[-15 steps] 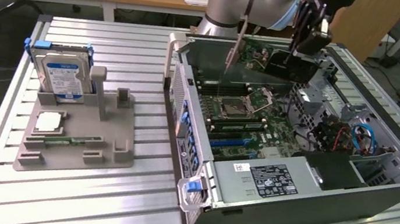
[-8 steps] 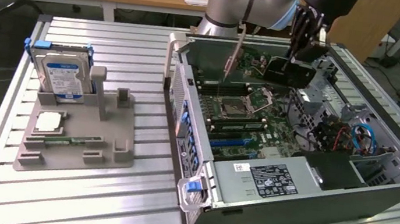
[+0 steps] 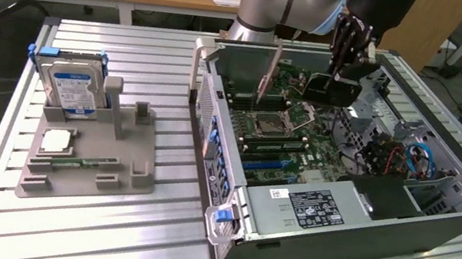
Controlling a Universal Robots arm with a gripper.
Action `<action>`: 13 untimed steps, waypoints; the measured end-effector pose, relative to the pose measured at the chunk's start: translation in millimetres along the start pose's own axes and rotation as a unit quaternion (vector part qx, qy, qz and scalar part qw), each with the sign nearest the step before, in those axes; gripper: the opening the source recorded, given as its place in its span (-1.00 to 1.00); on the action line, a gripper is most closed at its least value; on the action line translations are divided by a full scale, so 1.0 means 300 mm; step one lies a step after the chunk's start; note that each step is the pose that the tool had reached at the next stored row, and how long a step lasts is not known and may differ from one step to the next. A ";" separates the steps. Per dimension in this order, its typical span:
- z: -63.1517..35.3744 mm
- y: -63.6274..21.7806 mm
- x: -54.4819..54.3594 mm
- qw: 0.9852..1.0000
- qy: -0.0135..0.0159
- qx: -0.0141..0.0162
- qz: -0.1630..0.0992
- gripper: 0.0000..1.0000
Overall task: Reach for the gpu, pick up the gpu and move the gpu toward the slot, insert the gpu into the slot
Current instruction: 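Insert the gpu into the slot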
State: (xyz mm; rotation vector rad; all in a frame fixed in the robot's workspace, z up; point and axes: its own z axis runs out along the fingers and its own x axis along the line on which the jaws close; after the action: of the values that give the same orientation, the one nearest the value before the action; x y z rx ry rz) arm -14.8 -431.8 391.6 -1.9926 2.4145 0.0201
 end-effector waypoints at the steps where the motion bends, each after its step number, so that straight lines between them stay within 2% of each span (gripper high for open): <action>1: 0.004 0.000 0.000 1.000 0.000 0.000 -0.009 -0.48; 6: 0.020 0.000 0.001 0.999 0.000 -0.001 -0.045 -0.48; 8: 0.023 -0.001 0.004 0.999 0.000 0.001 -0.052 -0.48; 10: 0.026 -0.001 0.008 0.998 -0.001 0.005 -0.056 -0.48; 13: 0.030 0.000 0.013 0.998 -0.002 0.013 -0.061 -0.48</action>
State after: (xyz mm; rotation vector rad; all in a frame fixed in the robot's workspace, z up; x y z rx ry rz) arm -15.5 -435.4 382.5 -2.1226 2.2748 -0.0078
